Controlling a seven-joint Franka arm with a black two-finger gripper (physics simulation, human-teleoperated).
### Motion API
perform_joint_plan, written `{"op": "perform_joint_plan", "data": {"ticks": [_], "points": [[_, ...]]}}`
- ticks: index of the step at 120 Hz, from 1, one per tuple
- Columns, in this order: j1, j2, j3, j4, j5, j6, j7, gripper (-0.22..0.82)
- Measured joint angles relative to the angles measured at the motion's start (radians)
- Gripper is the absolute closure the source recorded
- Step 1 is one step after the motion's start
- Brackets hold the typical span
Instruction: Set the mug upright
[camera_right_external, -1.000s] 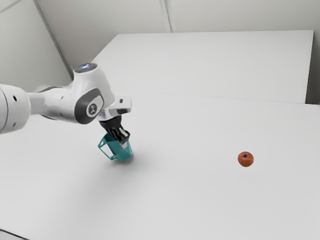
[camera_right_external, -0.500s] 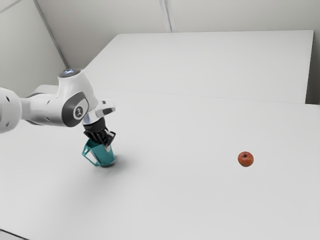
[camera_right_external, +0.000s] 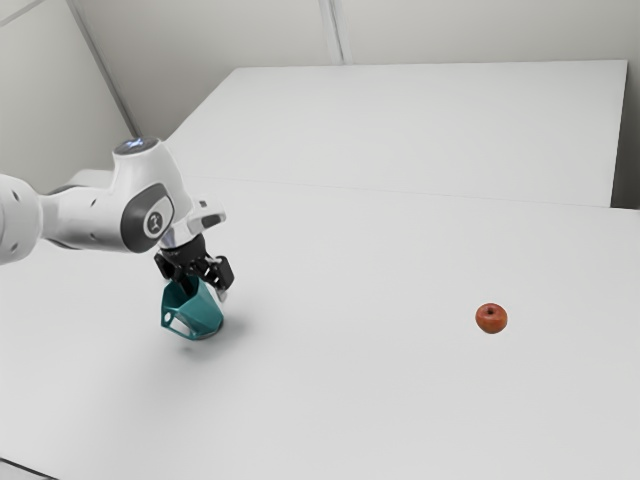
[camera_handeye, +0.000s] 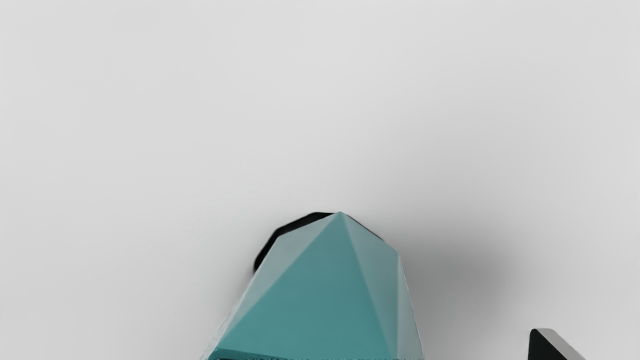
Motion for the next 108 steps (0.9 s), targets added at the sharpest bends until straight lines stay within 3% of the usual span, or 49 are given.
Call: {"op": "perform_joint_plan", "data": {"ticks": [23, 52, 92, 108], "points": [[-0.016, -0.024, 0.001, 0.023, 0.011, -0.011, -0.005, 0.04], [-0.099, -0.048, 0.001, 0.145, 0.038, -0.082, -0.006, 0.01], [-0.094, -0.055, 0.000, 0.493, 0.112, -0.354, 0.001, 0.00], [-0.095, -0.055, 0.001, 0.556, 0.120, -0.446, 0.002, 0.00]]}}
